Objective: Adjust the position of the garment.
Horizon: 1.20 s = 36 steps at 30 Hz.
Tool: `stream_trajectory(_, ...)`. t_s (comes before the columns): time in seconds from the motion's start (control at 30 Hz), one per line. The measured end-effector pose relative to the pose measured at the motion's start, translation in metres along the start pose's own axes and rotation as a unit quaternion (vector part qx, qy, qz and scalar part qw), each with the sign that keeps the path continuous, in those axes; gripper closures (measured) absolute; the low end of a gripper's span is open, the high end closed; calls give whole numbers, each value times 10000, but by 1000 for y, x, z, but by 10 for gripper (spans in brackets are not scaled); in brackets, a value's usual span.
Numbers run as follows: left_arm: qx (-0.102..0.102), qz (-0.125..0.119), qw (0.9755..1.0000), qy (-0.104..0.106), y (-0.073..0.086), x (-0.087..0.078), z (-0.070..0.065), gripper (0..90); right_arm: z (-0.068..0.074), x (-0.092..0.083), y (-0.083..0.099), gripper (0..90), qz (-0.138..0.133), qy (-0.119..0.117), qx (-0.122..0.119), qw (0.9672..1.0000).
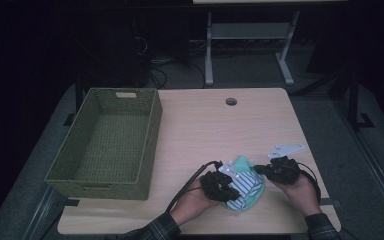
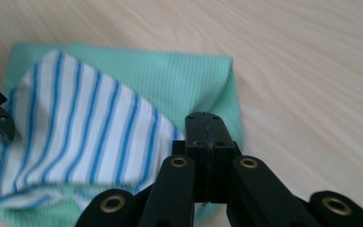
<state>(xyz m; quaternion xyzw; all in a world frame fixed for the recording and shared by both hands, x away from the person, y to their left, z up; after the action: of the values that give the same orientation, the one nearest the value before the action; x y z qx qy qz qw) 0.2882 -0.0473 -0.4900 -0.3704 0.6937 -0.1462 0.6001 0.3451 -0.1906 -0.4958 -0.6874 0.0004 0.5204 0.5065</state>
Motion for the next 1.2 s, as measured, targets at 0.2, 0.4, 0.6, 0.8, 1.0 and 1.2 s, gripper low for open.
stream_trajectory(0.2, -214, -197, 9993, -248, 3, -21, 17, 857, 3, 9, -20, 898, -100, -118, -136, 9998)
stream_trajectory(0.4, -386, -320, 9972, -554, 5, -33, 39, 866, 10, 22, -37, 898, -194, -254, -218, 9993)
stream_trajectory(0.6, -436, -185, 9971, -588, 7, -22, 48, 866, 16, 39, -40, 898, -21, -368, -299, 9989)
stream_trajectory(0.8, -267, 305, 9956, -844, 17, -5, 51, 873, 17, 57, -27, 898, 289, -372, -303, 9984)
stream_trajectory(1.0, -161, 488, 9942, -944, 23, -3, 56, 896, 17, 62, -26, 899, 358, -345, -325, 9982)
stream_trajectory(1.2, -249, 196, 9949, -958, 19, -19, 52, 859, 7, 47, -32, 898, 18, -256, -210, 9994)
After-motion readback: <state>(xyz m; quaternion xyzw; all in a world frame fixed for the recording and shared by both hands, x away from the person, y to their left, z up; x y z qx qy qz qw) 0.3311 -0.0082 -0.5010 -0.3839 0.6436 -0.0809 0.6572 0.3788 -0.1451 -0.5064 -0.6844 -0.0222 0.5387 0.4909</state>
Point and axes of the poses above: each handheld gripper's, and its own axes: x roughly forward along the jaws, y roughly out of its underside, z roughly to its left, the point moved 8 cm from there along x, roughly forward along the jaws, and after that the axes turned 2 degrees about y, right-handed, at the moved point
